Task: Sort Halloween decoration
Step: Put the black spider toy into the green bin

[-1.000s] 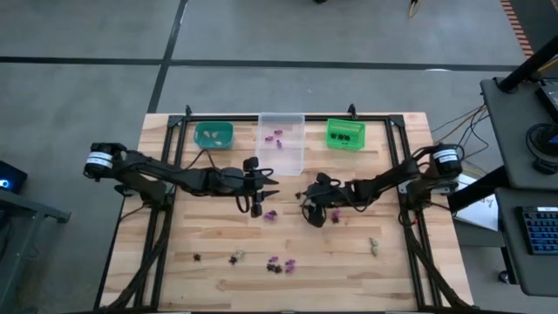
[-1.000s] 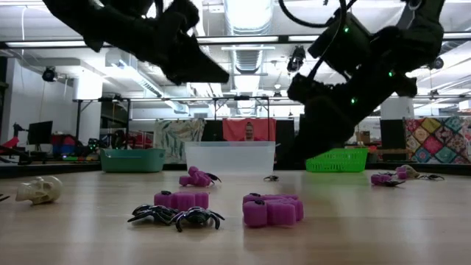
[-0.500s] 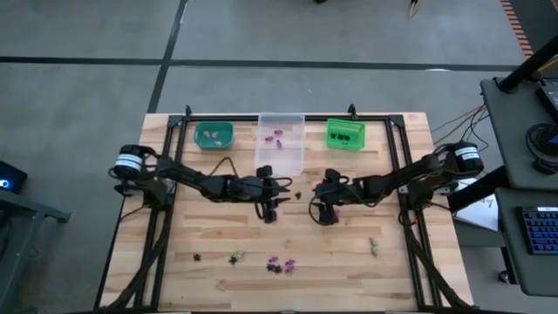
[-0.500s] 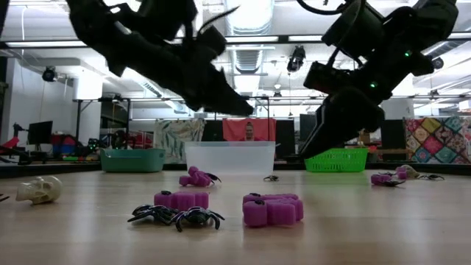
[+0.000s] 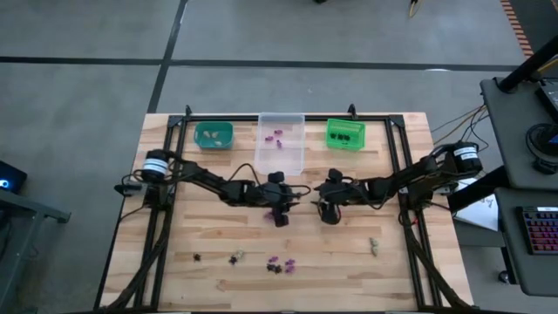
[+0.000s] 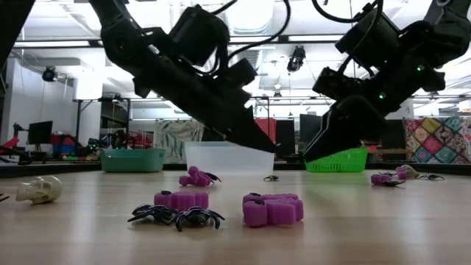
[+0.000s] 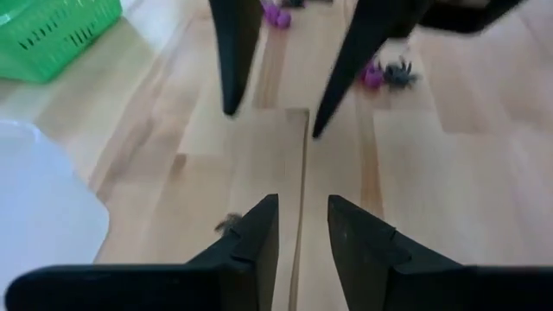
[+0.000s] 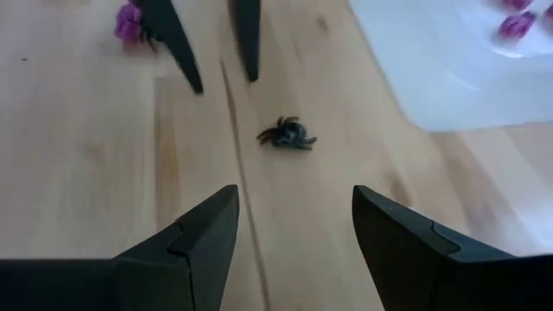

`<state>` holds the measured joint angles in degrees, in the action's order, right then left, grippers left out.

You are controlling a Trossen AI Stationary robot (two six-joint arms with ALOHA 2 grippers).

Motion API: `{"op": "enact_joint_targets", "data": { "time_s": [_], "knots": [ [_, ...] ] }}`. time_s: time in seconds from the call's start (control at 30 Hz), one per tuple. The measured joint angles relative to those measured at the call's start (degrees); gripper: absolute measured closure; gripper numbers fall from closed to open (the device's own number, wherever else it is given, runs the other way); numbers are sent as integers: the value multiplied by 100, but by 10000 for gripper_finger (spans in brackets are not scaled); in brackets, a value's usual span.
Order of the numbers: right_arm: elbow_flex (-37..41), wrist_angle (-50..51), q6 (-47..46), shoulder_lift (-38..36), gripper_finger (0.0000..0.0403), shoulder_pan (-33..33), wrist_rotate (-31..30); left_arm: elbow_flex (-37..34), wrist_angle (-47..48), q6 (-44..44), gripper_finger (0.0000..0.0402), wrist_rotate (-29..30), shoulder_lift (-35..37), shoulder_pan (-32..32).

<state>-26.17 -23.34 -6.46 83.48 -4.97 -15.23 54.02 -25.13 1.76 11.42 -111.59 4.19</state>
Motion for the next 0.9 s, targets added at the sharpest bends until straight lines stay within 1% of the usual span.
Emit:
{"op": "enact_joint_targets", "data": {
  "time_s": [0.1, 0.23, 0.5, 0.6, 0.73, 0.9],
  "knots": [
    [-2, -367, 143, 104, 184, 2, -27, 37, 278, -53, 323, 46, -39, -31],
    [6, -1000, 402, 413, 184, 2, -23, -15, 273, -141, 324, 130, -50, -71],
    [-20, -2618, 715, 1589, 184, 111, -45, -26, 492, -169, 324, 157, 55, -63],
    [-21, -3135, 674, 1951, 184, 195, -82, -26, 813, -172, 324, 359, 212, -59],
    [-106, -3353, 527, 2351, 184, 303, -38, -50, 1010, -246, 324, 558, 432, -58],
    [-293, -3449, 169, 2697, 184, 414, 313, -68, 991, -392, 324, 564, 638, -55]
  ]
}}
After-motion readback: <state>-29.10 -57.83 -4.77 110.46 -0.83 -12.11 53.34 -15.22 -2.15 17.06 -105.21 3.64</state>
